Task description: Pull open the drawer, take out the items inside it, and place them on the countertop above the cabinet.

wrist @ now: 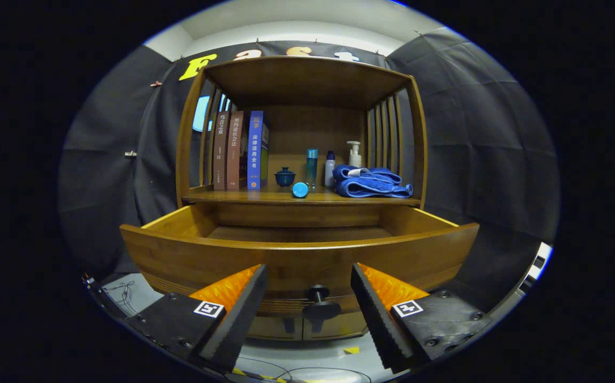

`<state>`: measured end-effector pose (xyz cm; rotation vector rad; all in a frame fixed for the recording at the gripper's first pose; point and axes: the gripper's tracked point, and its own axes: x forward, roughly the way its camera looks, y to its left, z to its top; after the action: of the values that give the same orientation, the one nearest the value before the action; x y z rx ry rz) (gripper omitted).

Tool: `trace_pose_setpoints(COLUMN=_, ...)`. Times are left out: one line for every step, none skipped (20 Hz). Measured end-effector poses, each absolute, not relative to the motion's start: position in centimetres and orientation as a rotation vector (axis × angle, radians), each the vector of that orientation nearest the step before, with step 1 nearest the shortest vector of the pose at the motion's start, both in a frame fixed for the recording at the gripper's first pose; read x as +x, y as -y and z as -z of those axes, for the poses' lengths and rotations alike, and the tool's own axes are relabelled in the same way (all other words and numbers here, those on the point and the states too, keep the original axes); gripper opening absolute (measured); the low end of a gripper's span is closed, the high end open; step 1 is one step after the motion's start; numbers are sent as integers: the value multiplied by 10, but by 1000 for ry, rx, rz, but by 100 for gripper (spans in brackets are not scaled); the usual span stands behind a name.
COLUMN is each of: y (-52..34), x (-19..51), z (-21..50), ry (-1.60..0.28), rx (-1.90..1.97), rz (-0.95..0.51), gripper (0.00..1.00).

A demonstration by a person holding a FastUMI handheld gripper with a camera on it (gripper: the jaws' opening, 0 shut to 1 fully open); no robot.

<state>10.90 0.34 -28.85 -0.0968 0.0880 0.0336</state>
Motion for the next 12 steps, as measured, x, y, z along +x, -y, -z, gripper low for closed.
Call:
trace_pose_setpoints(y=-5, x=111, z=293, ry=-92, rx=-108, rz=-37, gripper=99)
trace_pose_setpoints(y=-7, x=113, z=298, ry=-101, rx=-111, rz=-46, gripper=99)
trace_pose_setpoints(y=-10, x=114, z=304, ry=-123, rx=-110, rz=-61, gripper=100)
trace_pose_setpoints(y=-11, x=115, z=303, ry=-115, rx=-104, rz=-68, gripper=100)
trace_pose_setpoints(y=-8, x=115, z=302, ry=-96, rx=-96, rz=-64, gripper=99)
trace_pose_setpoints(y=-5, x=116, z=305, ry=-104, rx=-82, rz=-67, gripper=99)
trace_pose_setpoints(y=-7, x=117, z=308, ry=-118, rx=-63, rz=-86, gripper=99)
trace_pose_setpoints(y=-7, x=116, z=312, ry=-132, rx=-48, rz=-96, gripper=99)
trace_pose_setpoints(y=-4, x=118, z=312, ry=-135, rx=-40, rz=-97, gripper=99)
trace_pose_setpoints(y=0, x=118, z=315, ry=-145, rx=-39, rz=-92, gripper=99)
trace_pose_setpoints(y=2, x=119, z=316, ry=-158, rx=-36, rz=-95, gripper=100)
trace_pose_setpoints(y=2, x=119, z=317, ry=-162, rx=-34, rz=-102, gripper=100)
